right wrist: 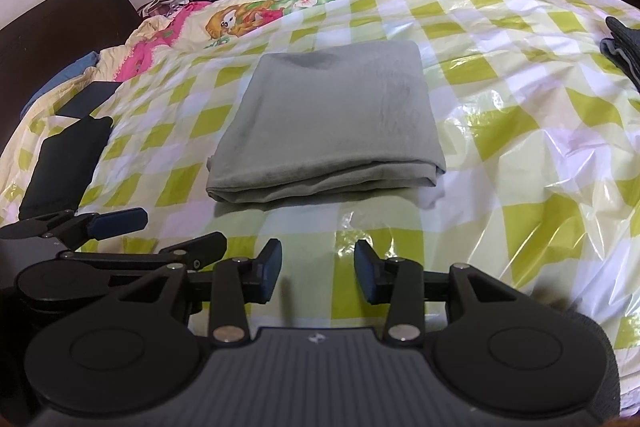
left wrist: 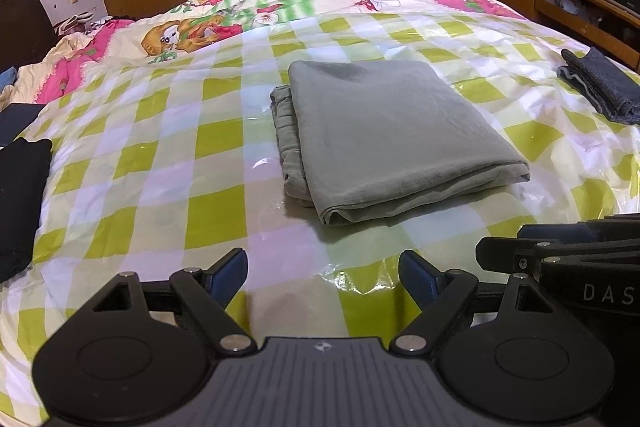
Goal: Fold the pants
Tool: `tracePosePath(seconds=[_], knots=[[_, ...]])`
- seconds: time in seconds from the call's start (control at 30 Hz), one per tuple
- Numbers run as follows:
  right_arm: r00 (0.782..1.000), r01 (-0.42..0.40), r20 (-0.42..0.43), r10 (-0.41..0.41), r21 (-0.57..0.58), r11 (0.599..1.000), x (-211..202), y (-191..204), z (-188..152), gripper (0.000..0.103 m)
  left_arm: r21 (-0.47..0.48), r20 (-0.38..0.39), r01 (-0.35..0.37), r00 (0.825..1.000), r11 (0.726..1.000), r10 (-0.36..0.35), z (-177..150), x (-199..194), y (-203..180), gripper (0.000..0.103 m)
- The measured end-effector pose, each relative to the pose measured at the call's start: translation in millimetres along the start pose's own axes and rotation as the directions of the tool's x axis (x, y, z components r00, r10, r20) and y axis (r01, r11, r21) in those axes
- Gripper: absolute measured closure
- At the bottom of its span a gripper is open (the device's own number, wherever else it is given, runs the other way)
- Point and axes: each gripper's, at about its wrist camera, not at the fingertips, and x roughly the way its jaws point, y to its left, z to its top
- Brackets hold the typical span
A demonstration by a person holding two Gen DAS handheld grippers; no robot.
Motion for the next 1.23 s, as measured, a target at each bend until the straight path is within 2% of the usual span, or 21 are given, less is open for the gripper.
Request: tracePosePath(seconds=[0.27,1.23], knots=[[1.000,0.010,-0.013,-0.010,0.005,1.000,2.5,-0.6,-1.0,0.057,-0.010,0.002,0.000,1.000,1.000,0.000,0.4,1.0,2.3,0.008],[1.000,0.012,-0.024,-0.012,0.004,1.000,5.5,-1.6,-1.3,0.057,-0.008,0.015,-0.008,1.000,1.000,0.008,-1.0,-0.1,3.2,0.008]])
